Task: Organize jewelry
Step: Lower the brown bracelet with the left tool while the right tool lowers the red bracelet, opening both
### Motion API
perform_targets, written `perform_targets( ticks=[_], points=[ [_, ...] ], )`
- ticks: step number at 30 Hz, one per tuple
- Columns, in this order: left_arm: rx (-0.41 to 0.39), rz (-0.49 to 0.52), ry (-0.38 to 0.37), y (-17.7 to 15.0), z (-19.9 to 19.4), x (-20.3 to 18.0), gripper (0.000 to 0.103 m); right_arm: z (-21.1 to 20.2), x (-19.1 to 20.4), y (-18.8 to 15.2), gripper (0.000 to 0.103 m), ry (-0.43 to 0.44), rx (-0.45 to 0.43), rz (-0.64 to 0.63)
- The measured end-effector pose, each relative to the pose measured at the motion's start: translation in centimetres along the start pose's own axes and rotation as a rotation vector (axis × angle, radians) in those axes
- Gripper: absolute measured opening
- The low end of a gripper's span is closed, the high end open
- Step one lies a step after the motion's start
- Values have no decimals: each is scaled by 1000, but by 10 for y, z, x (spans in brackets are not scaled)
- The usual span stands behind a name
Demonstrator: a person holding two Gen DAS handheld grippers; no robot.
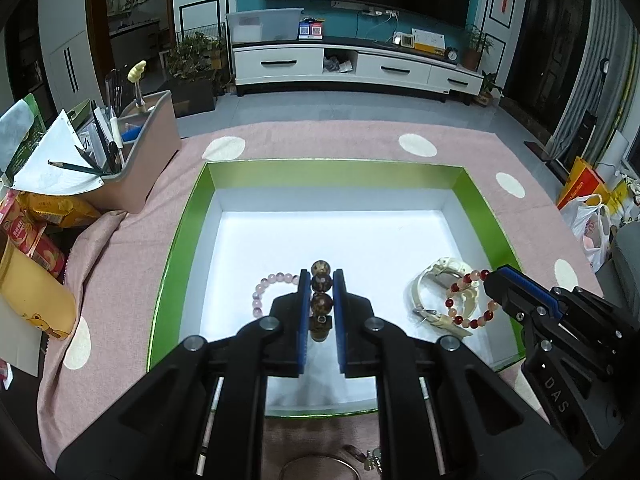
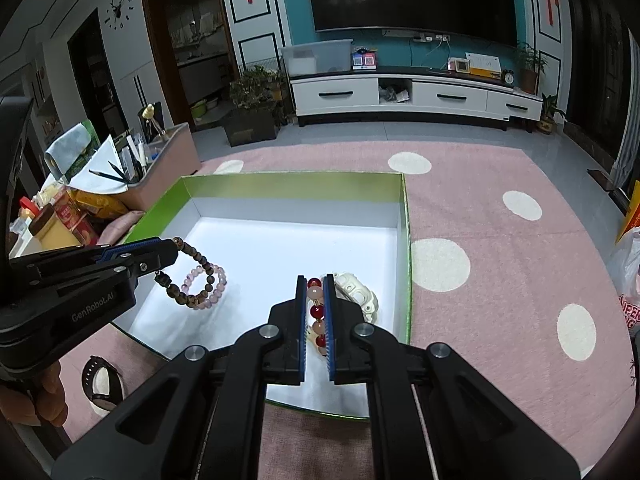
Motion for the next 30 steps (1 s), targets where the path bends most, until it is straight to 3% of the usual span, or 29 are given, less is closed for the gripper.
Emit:
perform_targets(
  ticks=[13, 17, 30],
  points=[
    [1, 16, 25, -2, 3, -2, 13, 8, 1, -4, 12, -5, 35, -9],
    [-16, 17, 27, 0, -3, -1, 26, 4, -1, -5, 35, -15, 29, 2],
    [-61, 8, 33, -4, -33, 3, 71, -38, -2, -16, 69, -34, -34, 39]
  ],
)
Point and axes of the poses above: each gripper's, at about its wrist camera, not at the fingertips, and z roughly the way its jaws point, x to its left, y to its top, the point moved 4 cm from there along z, roughly the way its jaws point, and after that the axes turned 11 degrees about -z, right-handed, at the moved point
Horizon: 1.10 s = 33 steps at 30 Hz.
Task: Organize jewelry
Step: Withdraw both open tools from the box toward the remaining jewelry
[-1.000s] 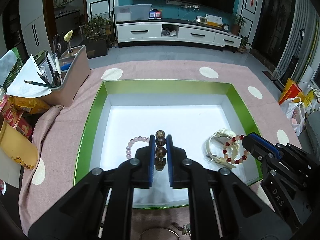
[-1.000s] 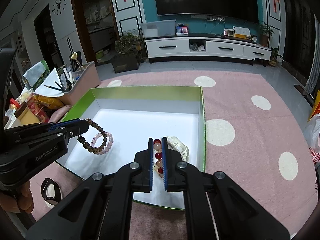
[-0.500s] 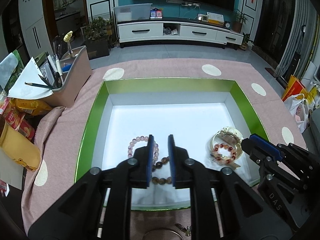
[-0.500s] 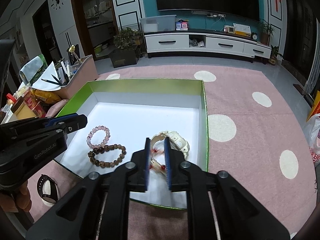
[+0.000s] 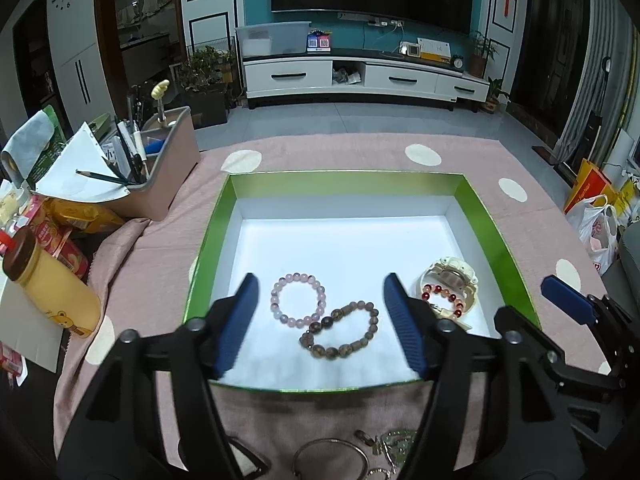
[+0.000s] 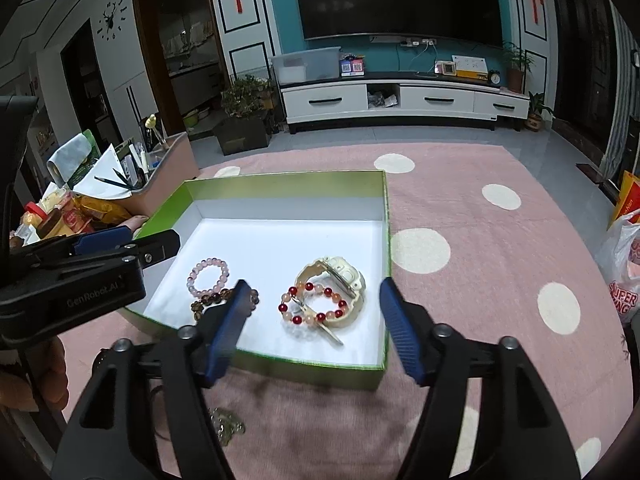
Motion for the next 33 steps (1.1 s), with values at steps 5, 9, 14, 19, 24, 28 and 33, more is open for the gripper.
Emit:
perform_targets(
  ticks=[5, 9, 14, 19, 24, 28, 33],
  points=[
    [-16, -14, -6, -5, -16, 3, 85, -13, 0, -5, 78, -3, -1, 10],
    [-15, -29, -7, -11, -27, 7, 92, -27, -2, -8, 84, -8, -11, 28],
    [-13, -49, -1, -19, -39, 13, 96, -40, -2, -14, 92, 15, -7, 45],
    [-11, -57, -6, -29, -53, 17, 98, -55, 6, -22, 95, 44, -4, 33],
    [-18, -57, -15, -40, -70, 17, 99, -71, 12, -31, 97, 50, -5, 20],
    [-23, -57, -20, -49, -83, 19, 99, -80, 14, -41, 99, 44, 3, 20],
    [-12, -56, -27, -62, -92, 20, 99, -88, 18, -50, 99, 49, 14, 10]
  ],
)
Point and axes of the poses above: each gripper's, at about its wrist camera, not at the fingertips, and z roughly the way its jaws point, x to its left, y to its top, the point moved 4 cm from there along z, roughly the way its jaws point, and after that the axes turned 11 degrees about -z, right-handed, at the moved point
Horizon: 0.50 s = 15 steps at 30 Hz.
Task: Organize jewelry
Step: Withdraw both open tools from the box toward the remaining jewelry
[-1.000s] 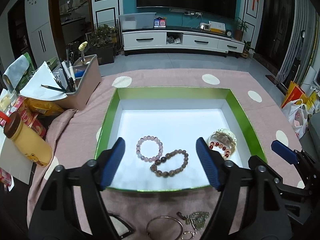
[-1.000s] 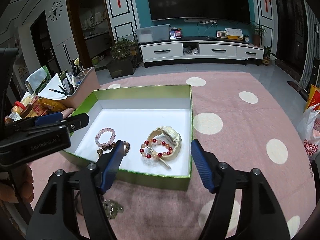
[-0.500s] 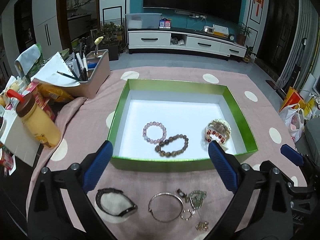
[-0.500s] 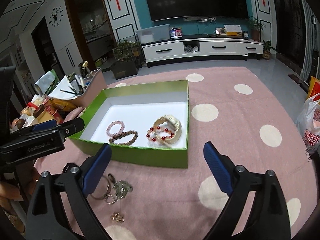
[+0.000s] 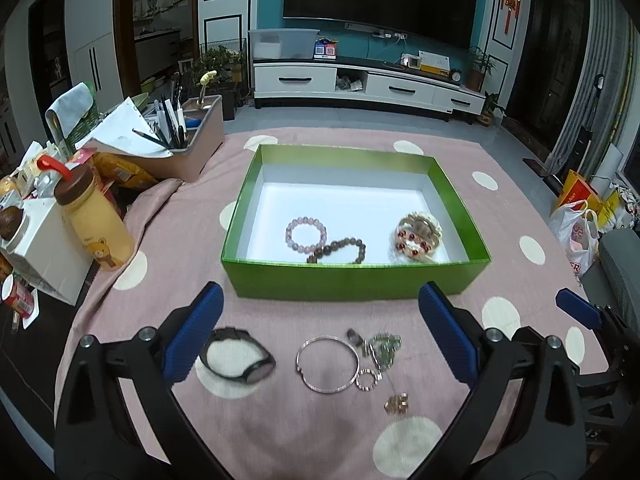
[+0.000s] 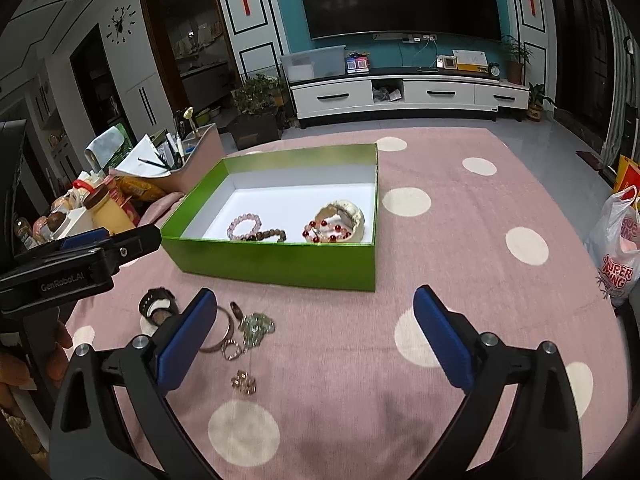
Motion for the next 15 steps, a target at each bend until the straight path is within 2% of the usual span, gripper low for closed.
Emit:
perform_targets(
  ticks=[15],
  points=[
    [-3, 13, 10, -35, -17, 5, 99, -15, 7, -35, 102, 42, 33, -14]
  ],
)
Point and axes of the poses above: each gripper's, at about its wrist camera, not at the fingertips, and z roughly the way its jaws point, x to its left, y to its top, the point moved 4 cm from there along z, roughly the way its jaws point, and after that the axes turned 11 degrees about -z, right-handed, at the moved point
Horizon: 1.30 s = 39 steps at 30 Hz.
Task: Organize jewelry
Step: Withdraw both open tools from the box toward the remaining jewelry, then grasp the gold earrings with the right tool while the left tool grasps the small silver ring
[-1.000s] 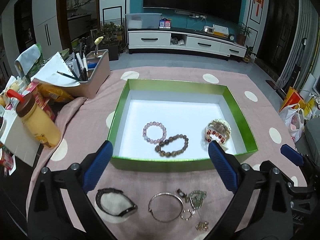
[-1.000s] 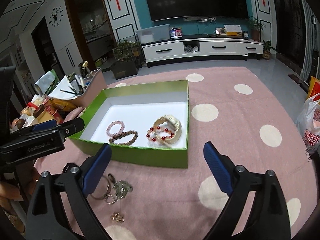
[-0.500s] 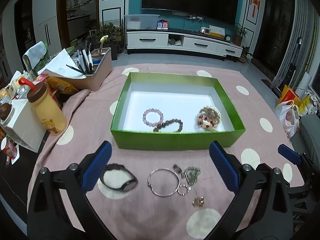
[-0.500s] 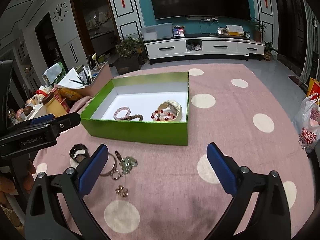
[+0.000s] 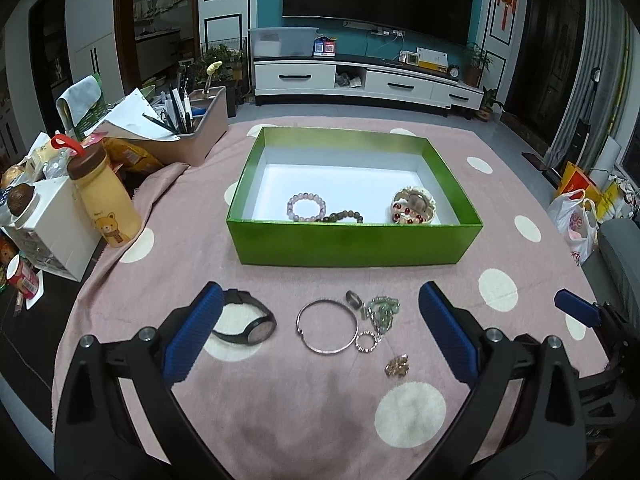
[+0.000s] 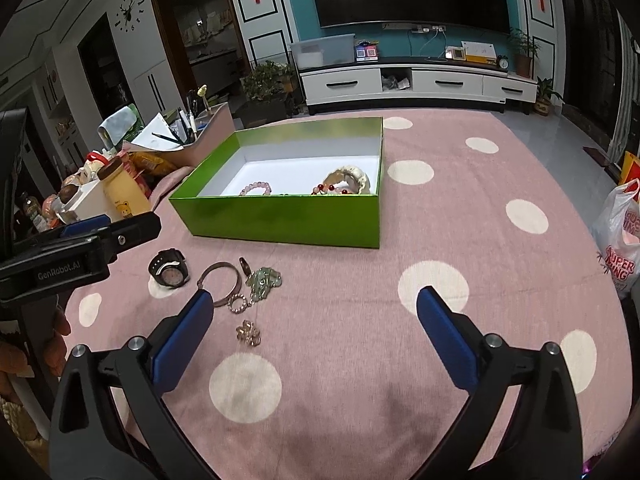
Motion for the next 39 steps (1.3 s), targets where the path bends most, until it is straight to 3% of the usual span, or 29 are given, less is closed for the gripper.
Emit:
perform_targets(
  ticks=[11, 21, 26, 39],
  points=[
    [35, -49, 10, -28, -4, 33, 99, -3, -2, -25, 102, 109, 6, 1],
    [109, -35, -27, -74, 5, 43, 99, 15, 23, -52, 102, 215, 66, -53],
    [128, -48, -59, -83, 10, 47, 99, 29, 38, -59, 101, 226, 94, -95],
    [151, -66, -89, -83, 28, 53, 90, 69, 58, -47, 66, 246, 121, -165]
  ],
)
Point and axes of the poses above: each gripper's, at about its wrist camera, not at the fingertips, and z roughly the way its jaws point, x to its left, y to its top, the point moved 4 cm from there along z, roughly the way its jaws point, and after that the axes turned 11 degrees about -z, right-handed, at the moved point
